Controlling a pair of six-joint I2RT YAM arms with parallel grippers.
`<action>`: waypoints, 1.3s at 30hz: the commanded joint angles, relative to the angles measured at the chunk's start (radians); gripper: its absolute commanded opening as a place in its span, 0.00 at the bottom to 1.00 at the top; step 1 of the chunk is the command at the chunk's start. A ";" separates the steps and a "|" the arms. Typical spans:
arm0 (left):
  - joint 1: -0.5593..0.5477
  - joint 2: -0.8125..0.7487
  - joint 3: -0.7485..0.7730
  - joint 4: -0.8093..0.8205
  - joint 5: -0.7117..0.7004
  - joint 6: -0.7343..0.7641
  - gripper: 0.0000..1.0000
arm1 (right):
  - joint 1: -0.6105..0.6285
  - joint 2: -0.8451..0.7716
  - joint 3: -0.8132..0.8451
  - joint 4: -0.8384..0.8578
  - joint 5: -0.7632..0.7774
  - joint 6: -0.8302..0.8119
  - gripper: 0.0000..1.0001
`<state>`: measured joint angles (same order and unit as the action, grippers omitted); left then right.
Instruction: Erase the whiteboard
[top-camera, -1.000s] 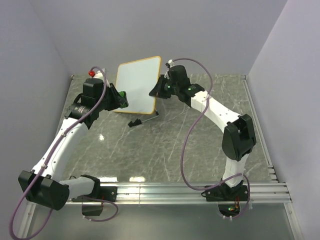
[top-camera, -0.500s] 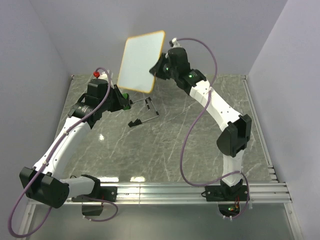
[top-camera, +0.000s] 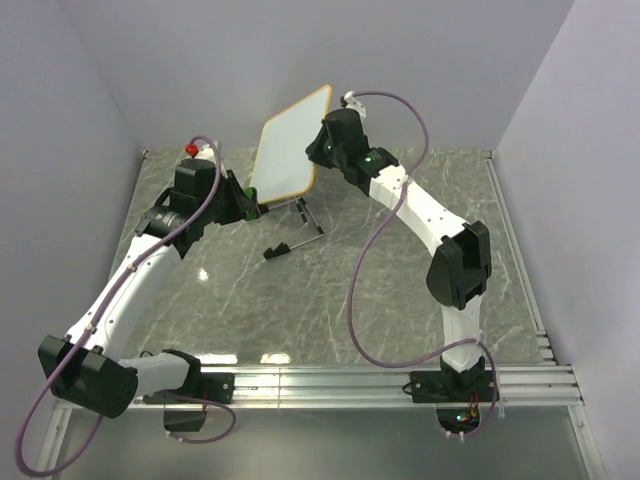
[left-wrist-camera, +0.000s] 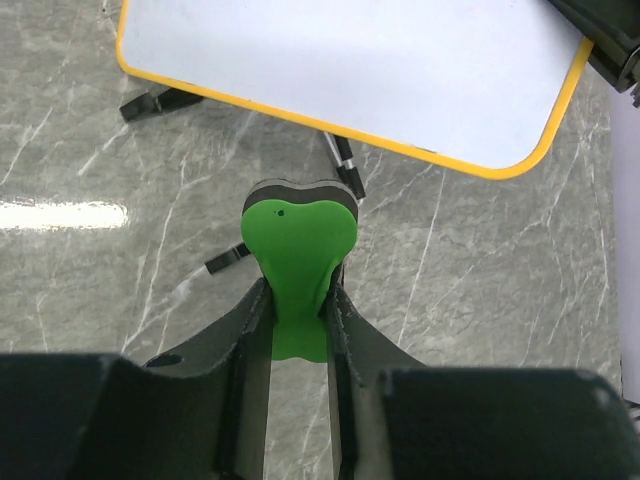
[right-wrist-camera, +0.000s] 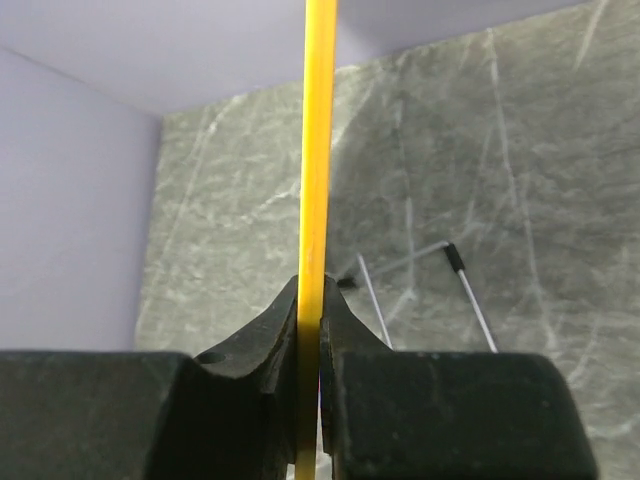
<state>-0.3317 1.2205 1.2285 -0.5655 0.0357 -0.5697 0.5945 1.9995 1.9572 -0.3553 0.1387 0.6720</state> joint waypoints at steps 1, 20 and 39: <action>-0.004 -0.050 -0.026 0.001 -0.011 -0.010 0.00 | 0.034 -0.100 -0.024 0.128 0.101 -0.075 0.00; -0.015 -0.124 -0.141 -0.002 -0.020 -0.013 0.00 | 0.180 -0.327 -0.544 0.265 0.245 -0.091 0.00; -0.066 -0.085 -0.175 0.027 -0.025 0.004 0.00 | 0.286 -0.403 -1.093 0.447 0.210 0.107 0.00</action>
<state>-0.3874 1.1244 1.0454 -0.5774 0.0269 -0.5697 0.8444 1.5475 0.9649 0.2707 0.3927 0.8219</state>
